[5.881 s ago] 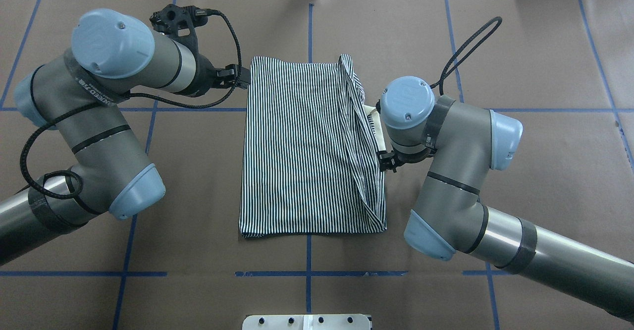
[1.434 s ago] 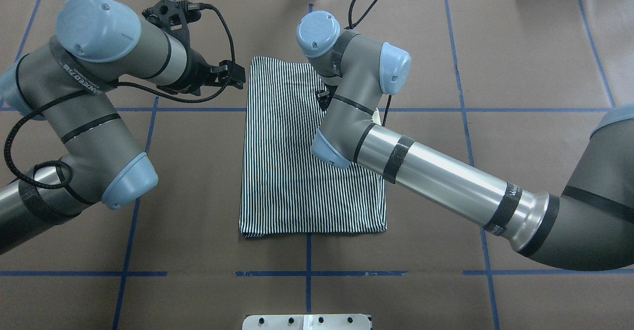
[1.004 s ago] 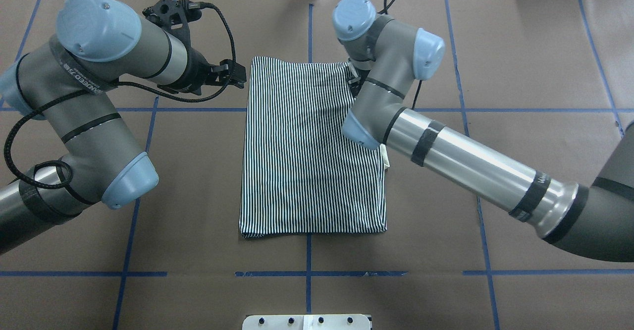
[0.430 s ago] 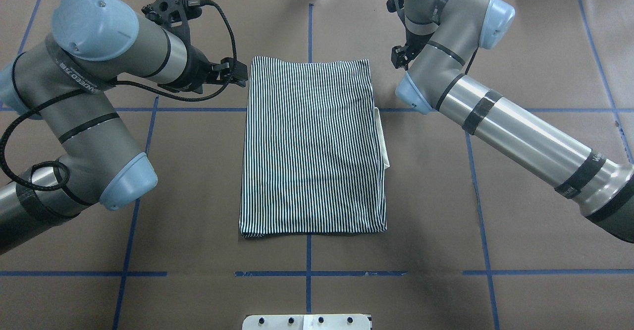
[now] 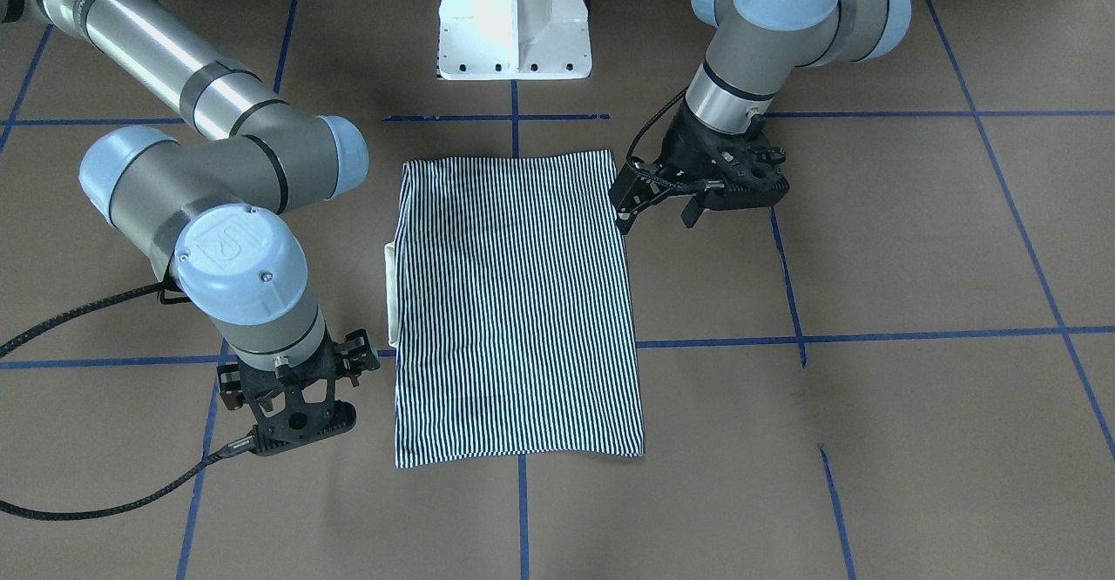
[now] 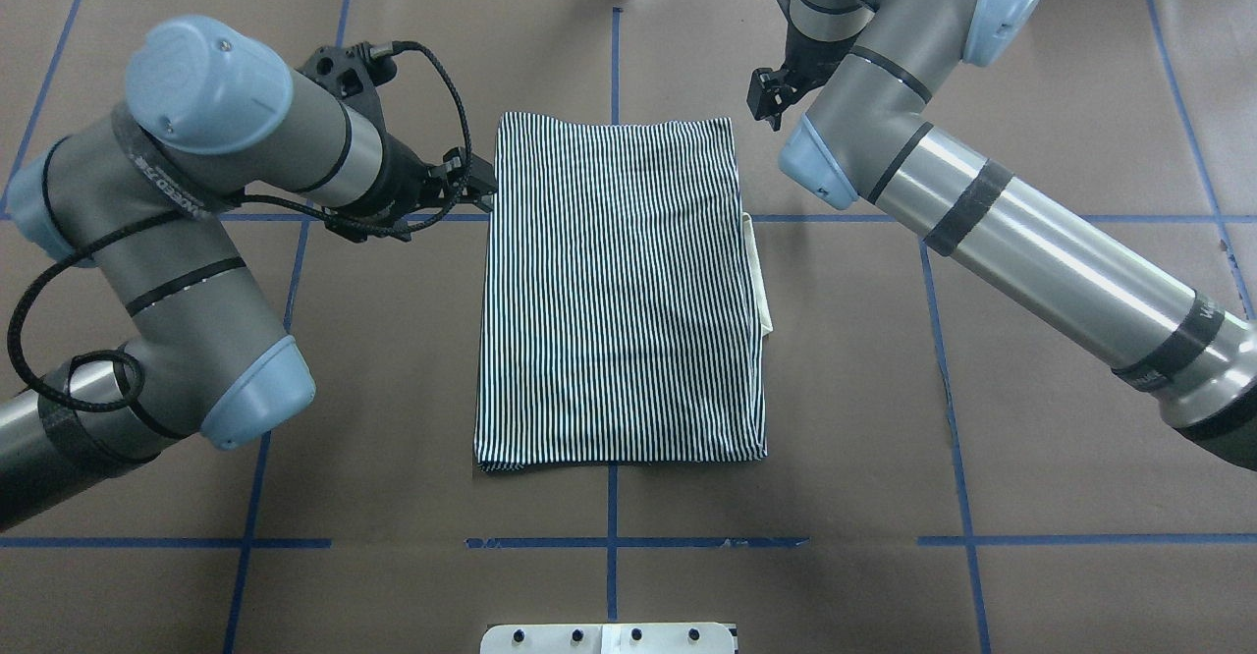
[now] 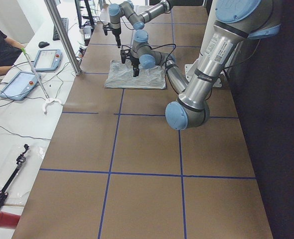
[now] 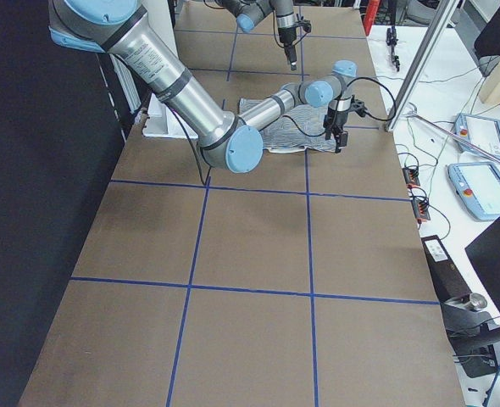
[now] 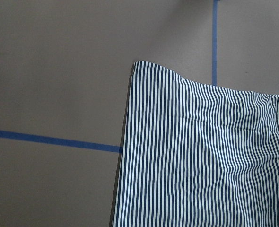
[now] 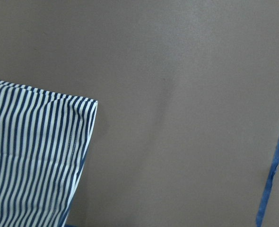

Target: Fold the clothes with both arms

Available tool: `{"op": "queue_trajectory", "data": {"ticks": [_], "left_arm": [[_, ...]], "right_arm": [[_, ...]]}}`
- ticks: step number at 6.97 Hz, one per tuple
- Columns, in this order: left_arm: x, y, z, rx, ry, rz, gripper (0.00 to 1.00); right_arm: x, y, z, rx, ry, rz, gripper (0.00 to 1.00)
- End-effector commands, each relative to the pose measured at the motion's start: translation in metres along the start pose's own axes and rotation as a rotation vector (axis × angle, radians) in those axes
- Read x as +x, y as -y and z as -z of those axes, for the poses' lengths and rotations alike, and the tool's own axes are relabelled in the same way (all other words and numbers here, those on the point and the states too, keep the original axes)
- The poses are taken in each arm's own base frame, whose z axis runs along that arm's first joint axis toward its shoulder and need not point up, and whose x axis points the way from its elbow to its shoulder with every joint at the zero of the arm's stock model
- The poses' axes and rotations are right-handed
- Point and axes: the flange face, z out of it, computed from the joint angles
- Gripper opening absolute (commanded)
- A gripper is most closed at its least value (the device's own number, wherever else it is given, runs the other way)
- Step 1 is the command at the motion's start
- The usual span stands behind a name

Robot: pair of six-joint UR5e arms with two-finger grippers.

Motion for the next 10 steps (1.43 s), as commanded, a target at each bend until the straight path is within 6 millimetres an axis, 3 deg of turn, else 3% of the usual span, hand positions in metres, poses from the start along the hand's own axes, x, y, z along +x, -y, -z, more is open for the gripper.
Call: {"op": "queue_trajectory", "data": {"ticks": [1,3,6,10], "left_arm": [[-0.004,-0.081,-0.047,0.036,0.146,0.169,1.0],[-0.008,-0.161,-0.083,0.0,0.212,0.211,0.98],[-0.008,-0.186,-0.092,-0.004,0.247,0.256,0.96],[-0.013,-0.19,-0.108,0.019,0.272,0.262,0.91]], "right_arm": [[-0.009,-0.05,0.026,0.008,0.104,-0.095,1.0],[-0.01,-0.077,0.033,0.001,0.146,-0.139,1.0],[-0.015,-0.085,0.035,-0.005,0.162,-0.172,1.0],[-0.015,-0.085,0.035,-0.005,0.162,-0.172,1.0]]}}
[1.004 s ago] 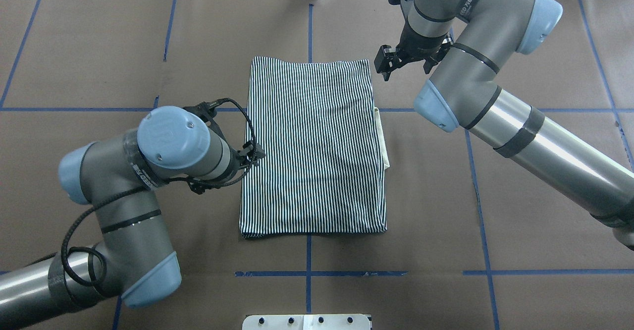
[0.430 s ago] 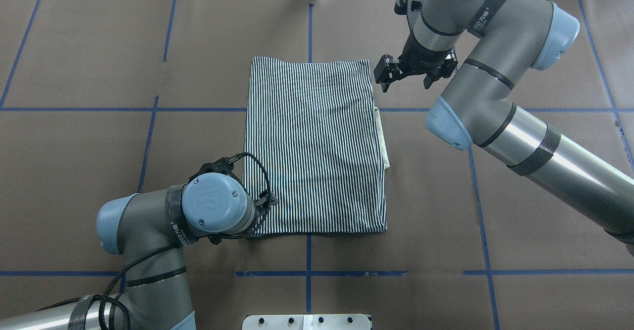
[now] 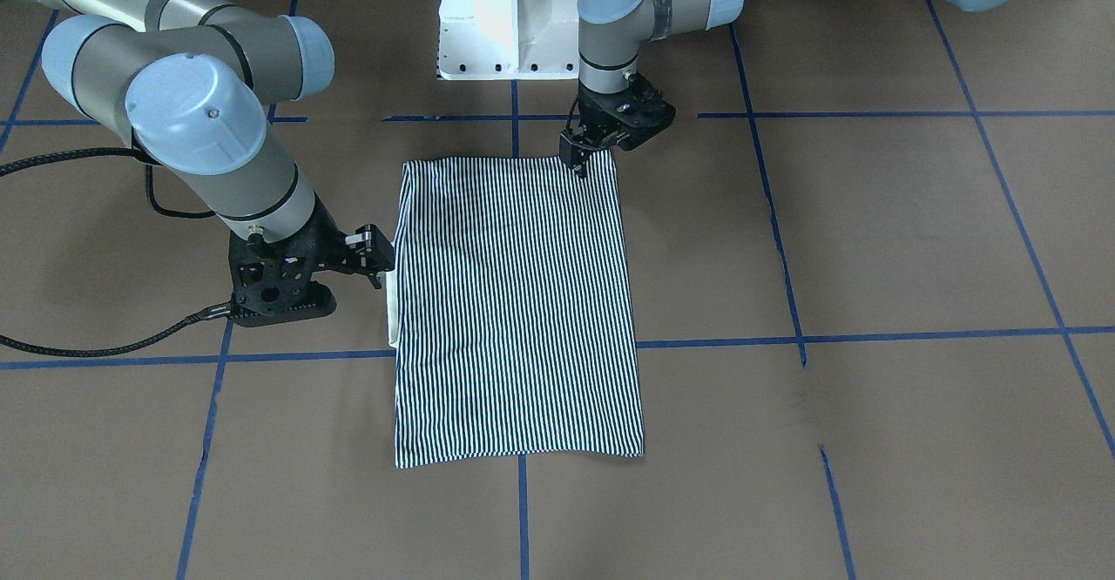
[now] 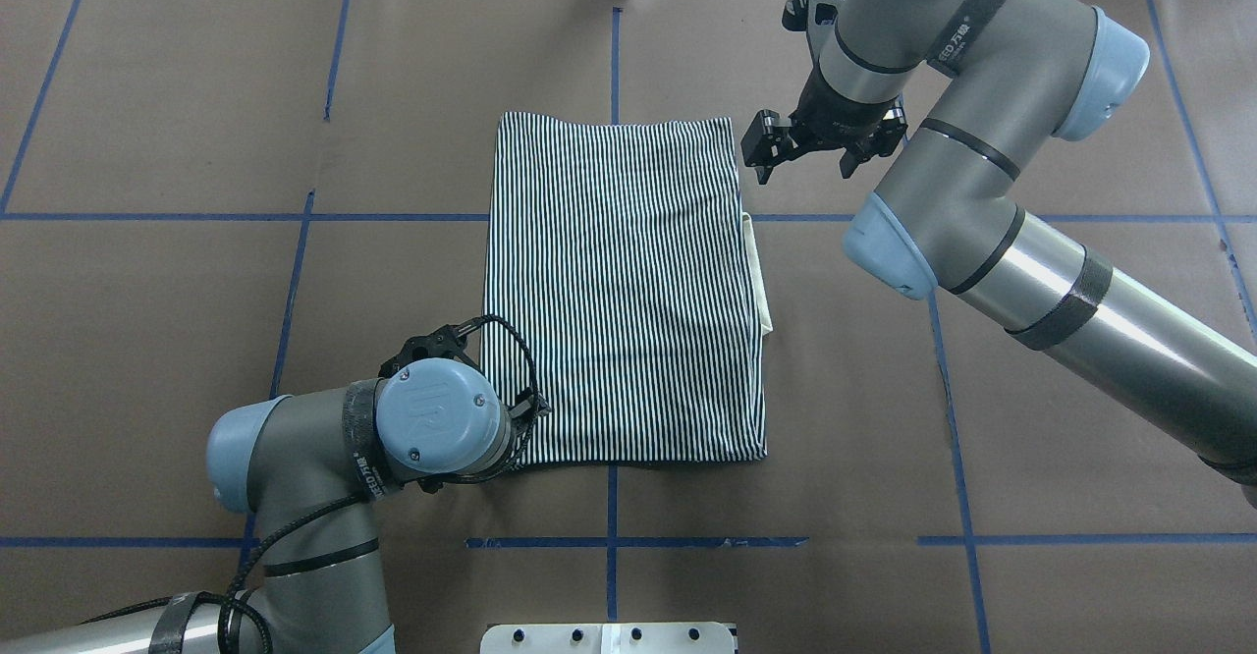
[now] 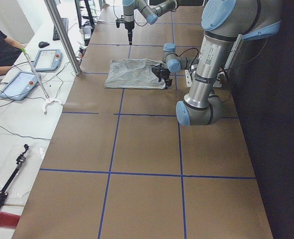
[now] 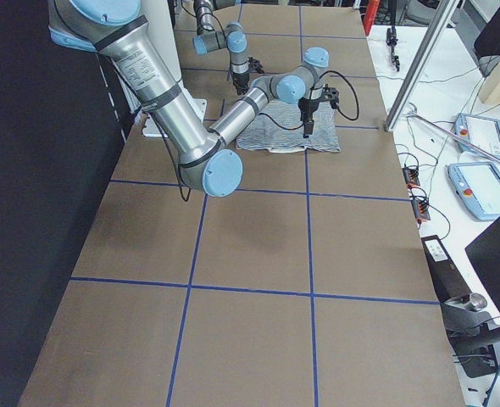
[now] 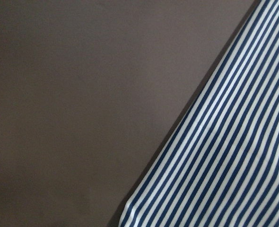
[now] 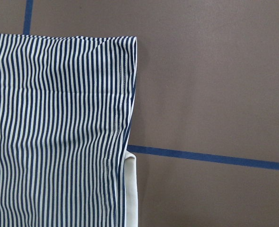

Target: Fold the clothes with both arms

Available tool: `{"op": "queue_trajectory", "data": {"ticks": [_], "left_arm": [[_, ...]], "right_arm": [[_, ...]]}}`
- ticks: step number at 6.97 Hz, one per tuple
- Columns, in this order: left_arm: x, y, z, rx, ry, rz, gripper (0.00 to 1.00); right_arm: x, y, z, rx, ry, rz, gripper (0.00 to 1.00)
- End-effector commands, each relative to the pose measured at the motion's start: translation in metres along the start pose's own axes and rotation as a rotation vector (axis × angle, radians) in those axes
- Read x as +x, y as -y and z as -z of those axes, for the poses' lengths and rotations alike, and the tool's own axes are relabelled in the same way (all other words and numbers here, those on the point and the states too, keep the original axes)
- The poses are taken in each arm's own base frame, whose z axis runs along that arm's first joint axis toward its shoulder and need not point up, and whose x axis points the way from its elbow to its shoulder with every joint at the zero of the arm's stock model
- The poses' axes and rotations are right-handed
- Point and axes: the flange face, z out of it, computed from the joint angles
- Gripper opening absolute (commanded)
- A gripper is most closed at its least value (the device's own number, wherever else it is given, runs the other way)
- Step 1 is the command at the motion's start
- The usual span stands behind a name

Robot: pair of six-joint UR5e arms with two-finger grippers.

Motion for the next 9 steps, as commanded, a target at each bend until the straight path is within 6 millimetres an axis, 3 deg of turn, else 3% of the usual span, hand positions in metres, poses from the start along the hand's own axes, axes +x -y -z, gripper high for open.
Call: {"op": "queue_trajectory", "data": {"ticks": [1,3,7,9], "left_arm": [[0.0,0.0,-0.006,0.006,0.009,-0.002,0.89],[-0.001,-0.005,-0.007,0.002,0.011,-0.009,0.71],[-0.004,-0.009,-0.007,0.0,0.012,-0.016,0.06],[-0.006,-0.015,-0.009,-0.007,0.018,-0.033,0.0]], "right_arm": [[0.001,0.0,0.0,0.001,0.001,0.001,1.0],[0.003,-0.001,-0.002,-0.001,-0.001,-0.001,1.0],[0.006,-0.001,-0.005,-0.003,-0.006,-0.003,1.0],[0.006,-0.001,-0.005,-0.003,-0.006,-0.004,1.0]]}}
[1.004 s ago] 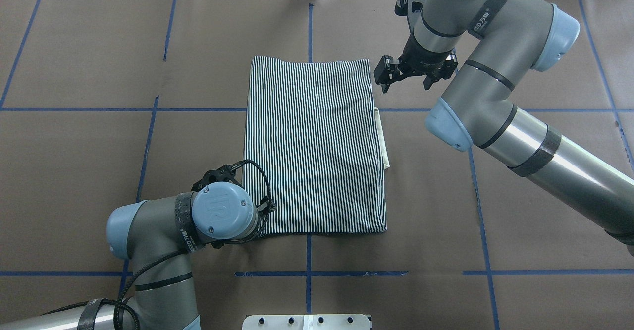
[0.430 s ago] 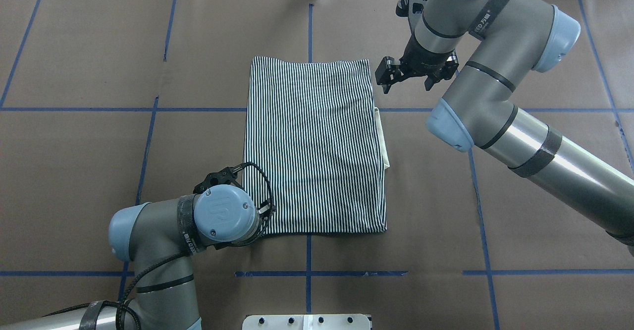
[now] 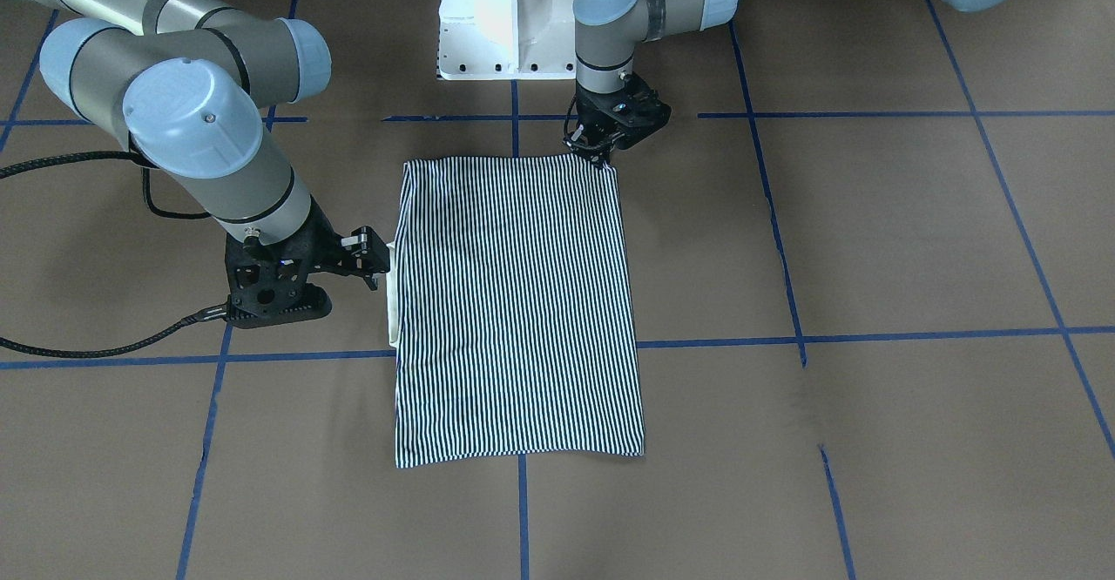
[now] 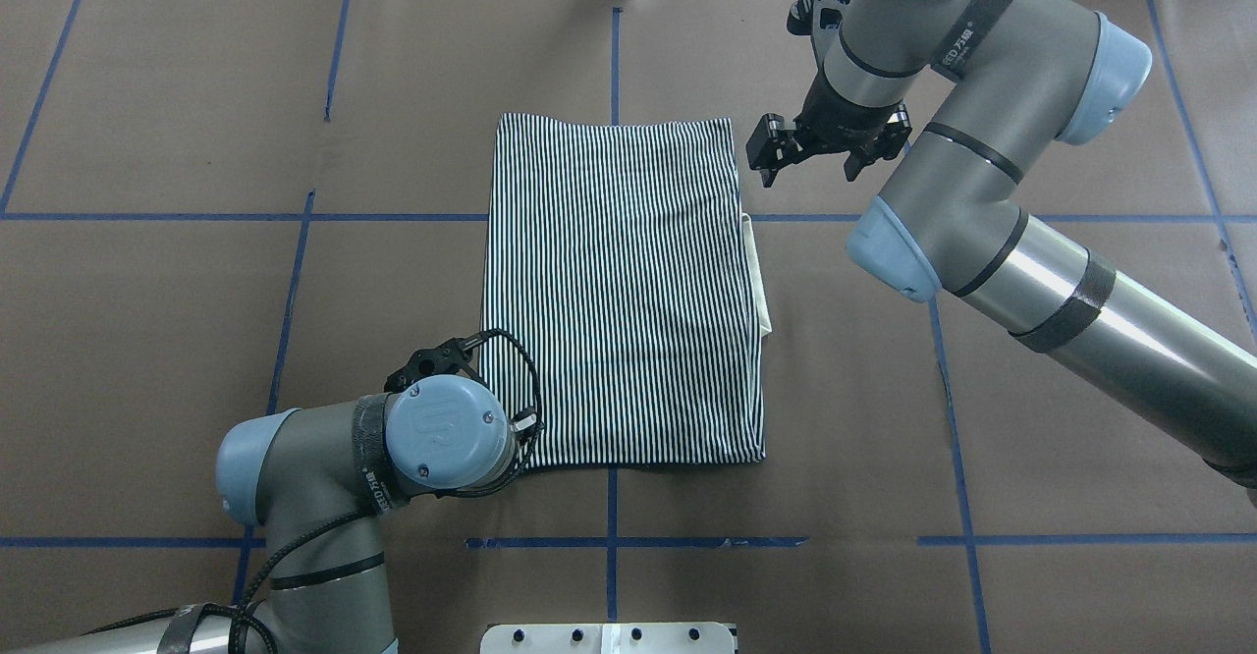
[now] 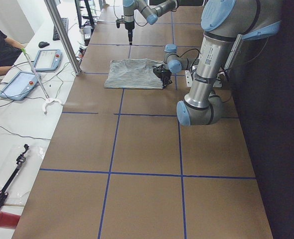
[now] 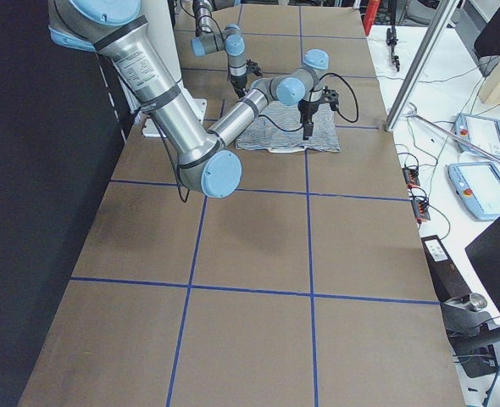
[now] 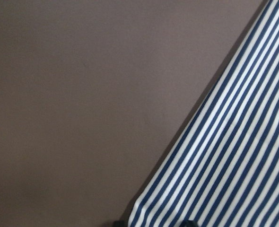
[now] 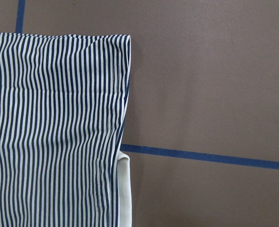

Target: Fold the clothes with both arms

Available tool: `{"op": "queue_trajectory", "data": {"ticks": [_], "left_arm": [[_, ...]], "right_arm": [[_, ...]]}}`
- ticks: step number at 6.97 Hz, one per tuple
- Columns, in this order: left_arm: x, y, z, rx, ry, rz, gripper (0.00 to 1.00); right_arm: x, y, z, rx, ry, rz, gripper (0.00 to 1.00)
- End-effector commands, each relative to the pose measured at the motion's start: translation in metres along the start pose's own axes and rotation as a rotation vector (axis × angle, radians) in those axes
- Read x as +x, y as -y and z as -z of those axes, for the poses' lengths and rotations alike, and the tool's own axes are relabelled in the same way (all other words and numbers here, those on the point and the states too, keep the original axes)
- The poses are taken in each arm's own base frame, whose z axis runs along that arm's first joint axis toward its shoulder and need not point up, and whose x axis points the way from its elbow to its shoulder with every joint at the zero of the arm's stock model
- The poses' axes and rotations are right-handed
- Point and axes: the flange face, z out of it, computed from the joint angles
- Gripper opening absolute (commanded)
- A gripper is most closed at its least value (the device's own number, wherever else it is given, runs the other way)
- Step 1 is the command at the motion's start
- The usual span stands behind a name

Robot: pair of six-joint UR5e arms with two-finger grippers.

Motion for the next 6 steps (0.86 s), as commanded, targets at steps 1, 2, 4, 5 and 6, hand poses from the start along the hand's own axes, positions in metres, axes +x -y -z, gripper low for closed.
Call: {"op": "queue_trajectory", "data": {"ticks": [1,2,4,5,6], "left_arm": [[-0.002,-0.004,0.01,-0.006,0.001,-0.049,0.0],[-0.005,-0.003,0.032,-0.007,-0.002,-0.111,0.0],[-0.002,-0.004,0.042,-0.016,-0.02,-0.18,0.0],[-0.002,-0.004,0.041,-0.016,-0.02,-0.18,0.0],[-0.001,-0.001,0.042,-0.012,-0.024,-0.186,0.0]], "right_arm": [[0.0,-0.001,0.001,0.001,0.001,-0.002,1.0],[-0.008,-0.007,0.001,-0.002,0.011,-0.044,1.0],[-0.05,-0.062,-0.026,-0.059,0.031,-0.249,1.0],[-0.076,-0.091,-0.032,-0.089,0.042,-0.412,1.0],[-0.096,-0.123,-0.044,-0.101,0.031,-0.556,1.0]]}}
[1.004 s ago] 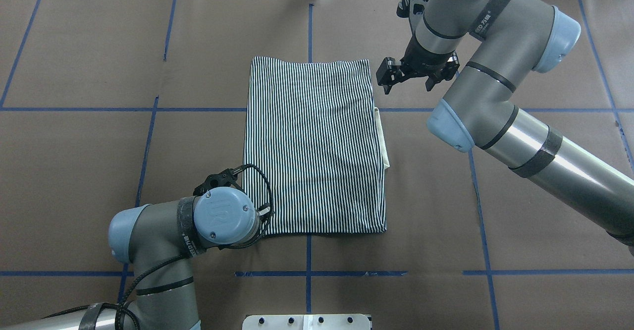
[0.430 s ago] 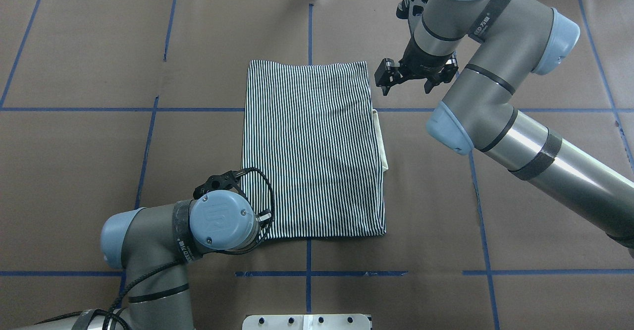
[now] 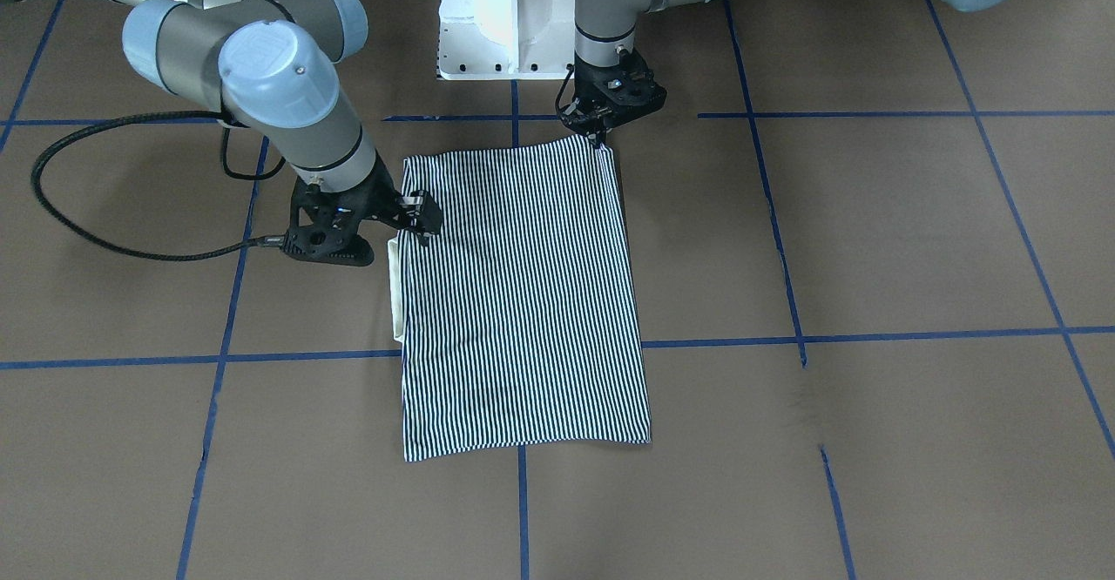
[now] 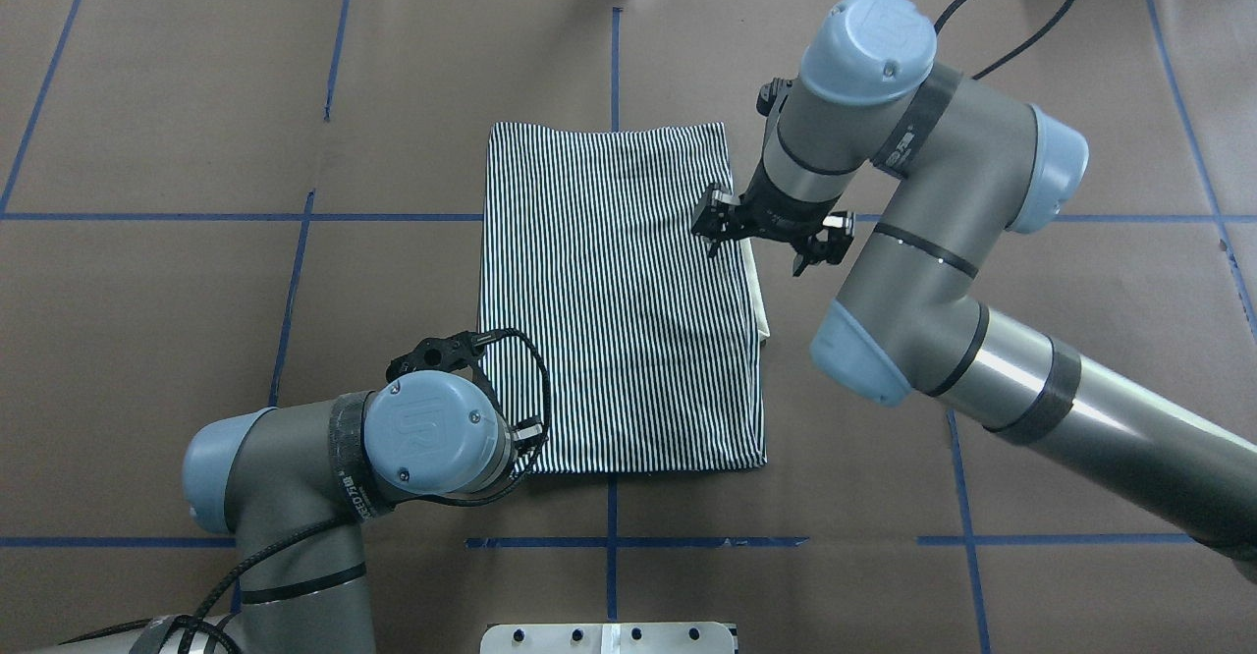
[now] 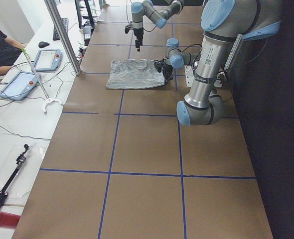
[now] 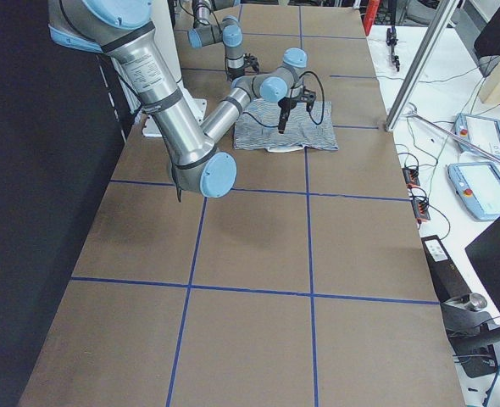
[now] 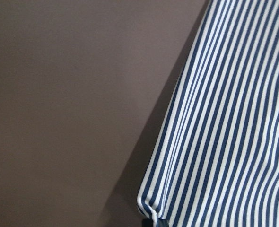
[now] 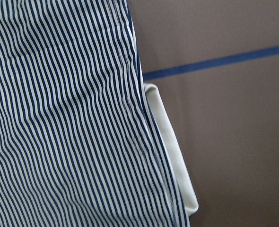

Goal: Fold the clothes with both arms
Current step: 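Bring the right gripper down to the shirt's near edge beside the left gripper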

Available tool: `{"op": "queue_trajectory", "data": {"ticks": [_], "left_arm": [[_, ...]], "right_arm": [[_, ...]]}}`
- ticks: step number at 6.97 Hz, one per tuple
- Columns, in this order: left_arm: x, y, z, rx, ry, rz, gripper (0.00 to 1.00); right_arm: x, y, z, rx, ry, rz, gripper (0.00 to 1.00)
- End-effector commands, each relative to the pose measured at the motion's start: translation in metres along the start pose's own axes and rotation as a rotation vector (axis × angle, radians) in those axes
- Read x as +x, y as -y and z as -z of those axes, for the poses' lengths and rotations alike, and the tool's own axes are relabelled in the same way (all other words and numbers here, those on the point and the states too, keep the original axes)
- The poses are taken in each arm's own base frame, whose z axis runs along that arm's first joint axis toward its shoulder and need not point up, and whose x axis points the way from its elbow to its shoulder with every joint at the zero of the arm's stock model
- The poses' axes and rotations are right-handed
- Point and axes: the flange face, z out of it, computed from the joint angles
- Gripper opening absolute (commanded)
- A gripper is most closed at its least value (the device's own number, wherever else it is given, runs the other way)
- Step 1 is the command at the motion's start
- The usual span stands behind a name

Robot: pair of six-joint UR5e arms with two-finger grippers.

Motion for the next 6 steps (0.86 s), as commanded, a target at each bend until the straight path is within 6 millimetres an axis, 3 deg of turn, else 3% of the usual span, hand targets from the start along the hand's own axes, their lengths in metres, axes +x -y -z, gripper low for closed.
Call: {"op": "queue_trajectory", "data": {"ticks": [1,2,3,6], "left_arm": [[0.001,0.007,0.002,0.007,-0.005,-0.012,0.0],[0.001,0.013,0.004,0.014,-0.007,-0.012,0.0],[0.001,0.013,0.004,0.013,-0.007,-0.012,0.0],[0.002,0.011,0.005,0.009,-0.008,-0.013,0.0]], "right_arm": [[-0.023,-0.078,-0.034,0.036,0.036,-0.327,1.0],[-0.028,-0.112,-0.06,0.089,0.091,-0.427,1.0],[-0.029,-0.134,-0.077,0.123,0.078,-0.464,1.0],[-0.019,-0.169,-0.112,0.136,-0.034,-0.542,1.0]]}}
